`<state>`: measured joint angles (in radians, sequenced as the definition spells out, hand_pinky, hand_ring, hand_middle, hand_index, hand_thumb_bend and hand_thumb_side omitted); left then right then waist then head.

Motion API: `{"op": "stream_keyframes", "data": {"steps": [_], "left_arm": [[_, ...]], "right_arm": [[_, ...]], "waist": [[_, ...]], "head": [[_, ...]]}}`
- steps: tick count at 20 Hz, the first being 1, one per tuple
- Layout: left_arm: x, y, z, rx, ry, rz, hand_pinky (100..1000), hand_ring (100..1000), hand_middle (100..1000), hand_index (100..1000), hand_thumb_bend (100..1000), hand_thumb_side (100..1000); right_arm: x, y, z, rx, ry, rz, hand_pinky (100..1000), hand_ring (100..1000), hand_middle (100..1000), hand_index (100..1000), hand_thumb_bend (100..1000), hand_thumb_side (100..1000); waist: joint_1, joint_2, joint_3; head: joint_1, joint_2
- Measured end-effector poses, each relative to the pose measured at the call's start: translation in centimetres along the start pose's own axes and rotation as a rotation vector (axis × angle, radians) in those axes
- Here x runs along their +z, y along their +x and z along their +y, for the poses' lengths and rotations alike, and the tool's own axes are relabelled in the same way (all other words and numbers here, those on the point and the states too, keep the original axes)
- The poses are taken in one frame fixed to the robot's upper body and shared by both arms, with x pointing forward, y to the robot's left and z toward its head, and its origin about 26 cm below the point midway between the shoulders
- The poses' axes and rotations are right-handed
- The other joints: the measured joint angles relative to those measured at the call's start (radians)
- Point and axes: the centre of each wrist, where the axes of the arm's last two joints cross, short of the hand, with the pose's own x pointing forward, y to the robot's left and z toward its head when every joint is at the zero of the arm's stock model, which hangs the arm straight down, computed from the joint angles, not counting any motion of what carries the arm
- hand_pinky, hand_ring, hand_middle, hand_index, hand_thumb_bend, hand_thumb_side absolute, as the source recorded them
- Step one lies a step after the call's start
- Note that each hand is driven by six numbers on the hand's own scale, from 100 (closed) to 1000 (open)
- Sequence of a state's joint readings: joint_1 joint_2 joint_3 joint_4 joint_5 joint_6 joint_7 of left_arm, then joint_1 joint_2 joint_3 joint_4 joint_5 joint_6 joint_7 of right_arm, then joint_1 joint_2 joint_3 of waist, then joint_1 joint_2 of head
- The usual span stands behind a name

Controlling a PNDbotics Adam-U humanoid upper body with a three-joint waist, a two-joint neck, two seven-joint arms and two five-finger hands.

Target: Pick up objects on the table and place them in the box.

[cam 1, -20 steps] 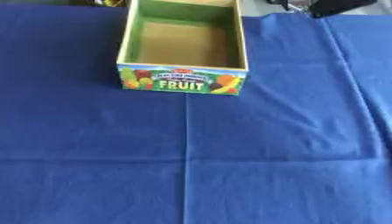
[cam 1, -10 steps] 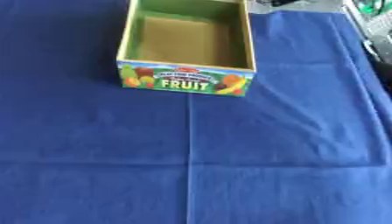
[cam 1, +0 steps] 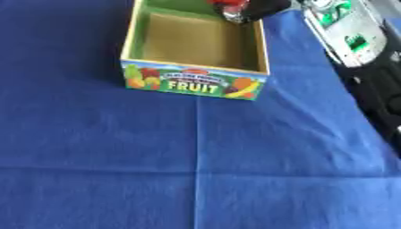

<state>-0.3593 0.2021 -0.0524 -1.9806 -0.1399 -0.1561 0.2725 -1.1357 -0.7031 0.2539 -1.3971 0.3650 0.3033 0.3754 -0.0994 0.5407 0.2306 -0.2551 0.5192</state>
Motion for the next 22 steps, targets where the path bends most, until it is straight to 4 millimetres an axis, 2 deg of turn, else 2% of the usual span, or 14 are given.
{"op": "stream_keyframes", "data": {"steps": [3, 10, 15, 17, 19, 20, 22], "left_arm": [[-0.3, 0.1, -0.2, 0.007, -0.006, -0.01, 374, 534, 555, 797, 100, 1000], [-0.3, 0.2, -0.2, 0.012, -0.011, -0.008, 374, 534, 556, 797, 100, 1000], [-0.3, 0.2, -0.2, 0.014, -0.013, -0.007, 374, 534, 556, 797, 100, 1000], [-0.3, 0.2, -0.2, 0.014, -0.013, -0.007, 374, 534, 556, 797, 100, 1000], [-0.2, 0.1, -0.2, 0.013, -0.014, -0.006, 375, 534, 556, 797, 100, 1000], [-0.2, 0.1, -0.2, 0.013, -0.014, -0.005, 375, 534, 556, 797, 100, 1000], [-0.2, 0.1, -0.2, 0.013, -0.015, -0.004, 375, 534, 557, 797, 100, 1000]], "right_arm": [[-0.4, -0.4, 0.8, 0.023, 0.046, 0.004, 304, 585, 507, 660, 100, 305], [-1.5, -0.6, 2.1, 0.105, 0.083, 0.016, 332, 600, 525, 678, 100, 309], [-1.9, -0.4, 2.5, 0.168, 0.084, 0.009, 449, 667, 609, 805, 100, 350], [-1.9, -0.4, 2.5, 0.19, 0.085, 0.01, 510, 729, 669, 849, 100, 448], [-1.9, -0.4, 2.5, 0.213, 0.08, 0.011, 613, 798, 746, 901, 100, 633], [-1.9, -0.4, 2.5, 0.223, 0.074, 0.011, 621, 804, 752, 905, 100, 650], [-1.9, -0.3, 2.2, 0.238, 0.052, 0.004, 689, 851, 805, 946, 100, 826]], "waist": [[-0.006, 0.006, 0.017], [-0.006, 0.009, 0.022], [-0.006, 0.01, 0.022], [-0.006, 0.012, 0.022], [-0.006, 0.014, 0.021], [-0.006, 0.014, 0.021], [-0.006, 0.014, 0.017]], "head": [[-0.009, -0.011], [-0.023, -0.021], [-0.026, -0.021], [-0.026, -0.021], [-0.026, -0.021], [-0.026, -0.021], [-0.026, -0.022]]}}
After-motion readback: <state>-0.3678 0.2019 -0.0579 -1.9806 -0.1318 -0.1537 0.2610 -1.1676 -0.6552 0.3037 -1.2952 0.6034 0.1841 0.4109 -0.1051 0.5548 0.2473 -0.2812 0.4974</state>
